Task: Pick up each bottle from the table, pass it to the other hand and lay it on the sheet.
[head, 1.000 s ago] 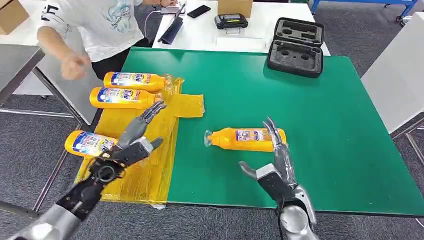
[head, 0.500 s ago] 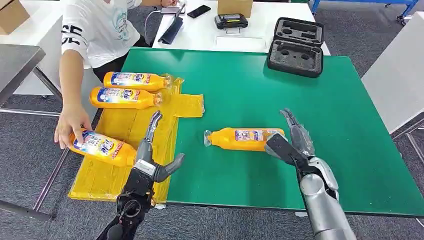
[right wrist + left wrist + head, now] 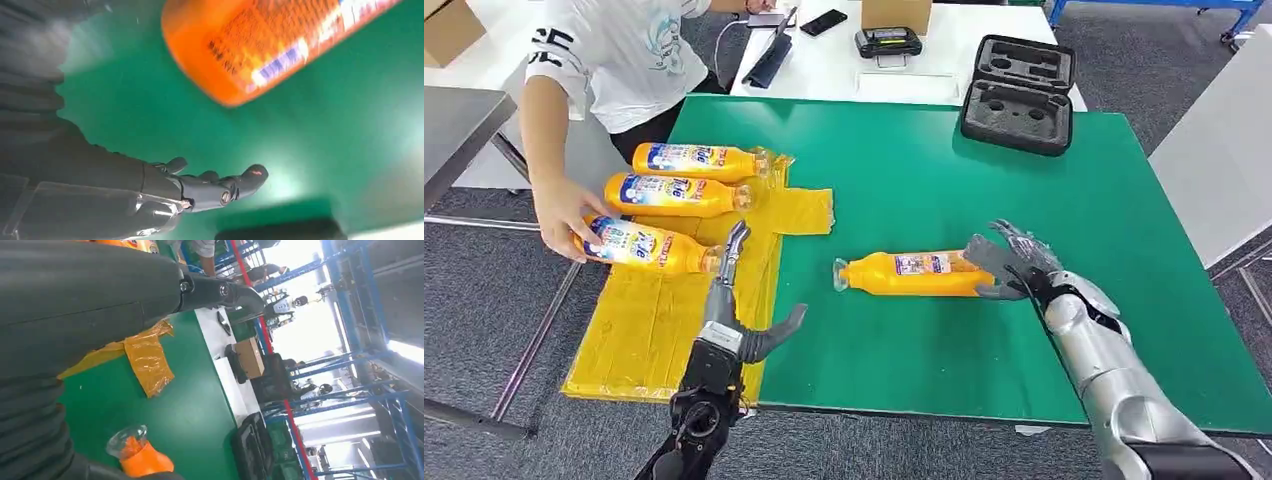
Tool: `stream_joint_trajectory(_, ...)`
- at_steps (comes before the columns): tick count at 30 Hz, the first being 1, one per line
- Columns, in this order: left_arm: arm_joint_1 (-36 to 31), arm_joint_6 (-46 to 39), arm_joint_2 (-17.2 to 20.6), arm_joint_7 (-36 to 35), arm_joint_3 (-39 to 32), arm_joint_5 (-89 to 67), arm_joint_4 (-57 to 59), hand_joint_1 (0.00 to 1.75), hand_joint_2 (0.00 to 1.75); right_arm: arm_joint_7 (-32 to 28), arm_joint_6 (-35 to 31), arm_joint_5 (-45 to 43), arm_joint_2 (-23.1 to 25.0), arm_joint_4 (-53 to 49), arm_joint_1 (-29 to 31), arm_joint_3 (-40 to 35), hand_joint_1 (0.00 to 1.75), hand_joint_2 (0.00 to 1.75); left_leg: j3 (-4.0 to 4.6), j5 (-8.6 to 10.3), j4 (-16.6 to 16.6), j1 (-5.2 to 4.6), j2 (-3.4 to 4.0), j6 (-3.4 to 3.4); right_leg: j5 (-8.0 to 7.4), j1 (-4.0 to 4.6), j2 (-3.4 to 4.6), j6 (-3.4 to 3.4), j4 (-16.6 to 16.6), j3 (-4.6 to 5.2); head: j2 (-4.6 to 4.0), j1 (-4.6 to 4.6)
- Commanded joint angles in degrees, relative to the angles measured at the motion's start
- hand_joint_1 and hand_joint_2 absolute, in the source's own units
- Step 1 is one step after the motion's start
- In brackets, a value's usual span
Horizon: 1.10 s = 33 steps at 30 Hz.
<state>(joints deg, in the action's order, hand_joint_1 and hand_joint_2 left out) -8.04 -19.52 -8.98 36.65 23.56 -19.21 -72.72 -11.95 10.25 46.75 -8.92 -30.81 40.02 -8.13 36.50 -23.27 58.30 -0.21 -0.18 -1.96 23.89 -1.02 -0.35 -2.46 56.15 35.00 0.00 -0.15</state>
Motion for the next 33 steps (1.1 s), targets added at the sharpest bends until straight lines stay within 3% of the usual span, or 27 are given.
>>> stream_joint_trajectory(1, -2.5, -1.2, 0.6, -0.5, 1.3, 0.4, 4.6, 0.00, 1.75, 1.8, 1.9, 1.6, 4.3, 12.5, 8.4, -7.5, 0.00, 1.75, -0.17, -0.07, 0.0, 0.01, 0.17, 0.08, 0.02, 0.01, 0.19, 0.08, 0.0, -0.10, 0.00, 0.00)
stream_joint_trajectory(14, -2.1, -0.7, 1.0, -0.7, 1.0, 1.4, 4.8, 0.00, 1.75, 1.6, 6.7, 3.0, 6.3, 13.7, 12.0, -10.9, 0.00, 1.75, -0.43, -0.22, 0.0, 0.07, 0.29, 0.17, 0.13, 0.05, 0.30, 0.18, 0.0, -0.32, 0.00, 0.00)
stream_joint_trajectory(18, -2.2, -0.7, 1.0, -0.7, 1.0, 1.4, 4.8, 0.00, 1.75, 1.6, 6.5, 2.9, 6.2, 13.7, 11.9, -10.9, 0.00, 1.75, -0.12, -0.04, 0.0, 0.04, 0.06, 0.08, 0.03, 0.02, 0.06, 0.08, 0.0, -0.08, 0.00, 0.00)
stream_joint_trajectory(19, -2.2, -0.7, 1.0, -0.7, 1.0, 1.4, 4.8, 0.00, 1.75, 1.6, 6.5, 2.9, 6.2, 13.7, 11.9, -10.9, 0.00, 1.75, -0.44, -0.20, 0.0, 0.10, 0.13, 0.19, 0.16, 0.09, 0.14, 0.19, 0.0, -0.38, 0.00, 0.00)
stream_joint_trajectory(33, -2.3, -0.1, 1.2, -1.1, 0.6, 2.3, 5.4, 0.00, 1.75, 1.5, 8.7, 3.9, 6.9, 14.2, 13.5, -12.7, 0.00, 1.75, -0.12, -0.03, 0.0, 0.02, 0.09, 0.07, 0.03, -0.01, 0.09, 0.07, 0.0, -0.06, 0.00, 0.00)
